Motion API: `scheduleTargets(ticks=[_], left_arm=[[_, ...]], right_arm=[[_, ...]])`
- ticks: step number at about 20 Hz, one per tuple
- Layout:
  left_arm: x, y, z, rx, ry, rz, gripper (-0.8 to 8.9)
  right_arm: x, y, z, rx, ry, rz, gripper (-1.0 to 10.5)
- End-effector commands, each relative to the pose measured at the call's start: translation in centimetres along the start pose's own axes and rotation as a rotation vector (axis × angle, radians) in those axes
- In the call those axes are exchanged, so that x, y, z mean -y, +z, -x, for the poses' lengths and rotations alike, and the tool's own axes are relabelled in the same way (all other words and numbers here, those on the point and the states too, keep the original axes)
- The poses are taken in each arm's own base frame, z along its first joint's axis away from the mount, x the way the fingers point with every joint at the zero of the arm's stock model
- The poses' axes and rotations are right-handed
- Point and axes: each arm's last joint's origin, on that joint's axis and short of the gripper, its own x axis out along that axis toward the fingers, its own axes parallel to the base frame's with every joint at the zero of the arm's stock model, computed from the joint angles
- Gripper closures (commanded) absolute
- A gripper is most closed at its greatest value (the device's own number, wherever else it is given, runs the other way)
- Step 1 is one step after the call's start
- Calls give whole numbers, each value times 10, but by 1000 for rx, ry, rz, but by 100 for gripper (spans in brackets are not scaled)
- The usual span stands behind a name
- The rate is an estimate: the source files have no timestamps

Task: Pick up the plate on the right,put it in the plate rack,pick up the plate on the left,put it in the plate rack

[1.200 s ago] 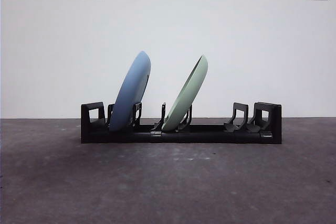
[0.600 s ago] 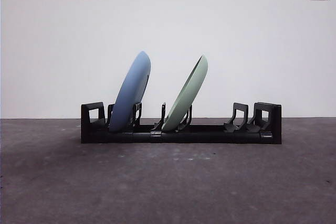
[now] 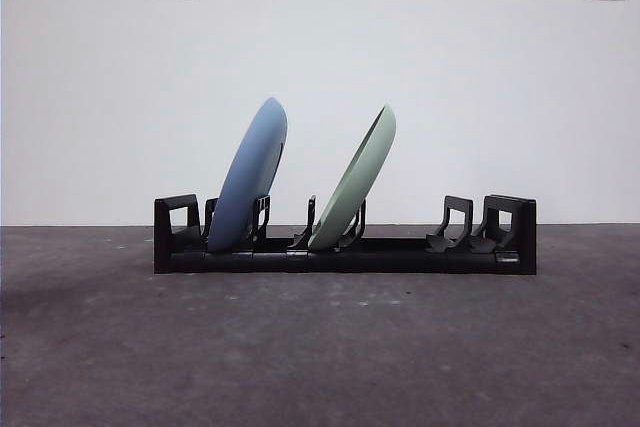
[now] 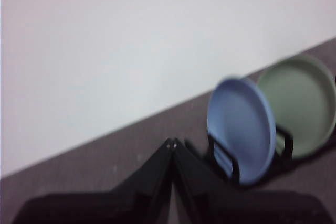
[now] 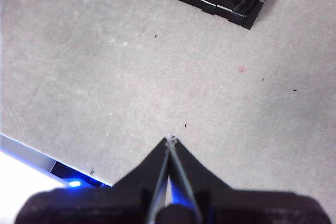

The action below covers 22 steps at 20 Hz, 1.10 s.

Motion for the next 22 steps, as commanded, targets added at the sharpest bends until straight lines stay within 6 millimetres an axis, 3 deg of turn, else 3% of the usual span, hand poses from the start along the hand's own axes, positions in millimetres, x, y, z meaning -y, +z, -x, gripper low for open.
scheduleTargets(ticks=[1, 5, 10, 13, 22], left_arm=[[9, -41, 4, -47, 32, 14, 816], [23, -93, 12, -90, 45, 71, 816], [33, -128, 17, -84, 55, 121, 816], [36, -138, 20, -135, 47, 147, 816], [36, -140, 19, -160, 42, 199, 816]], right_arm=[[0, 2, -5, -13, -2, -7, 945], [0, 4, -9, -23, -2, -7, 945], [0, 4, -9, -22, -2, -7, 945], [0, 5, -9, -21, -2, -7, 945], [0, 5, -9, -21, -2, -7, 945]])
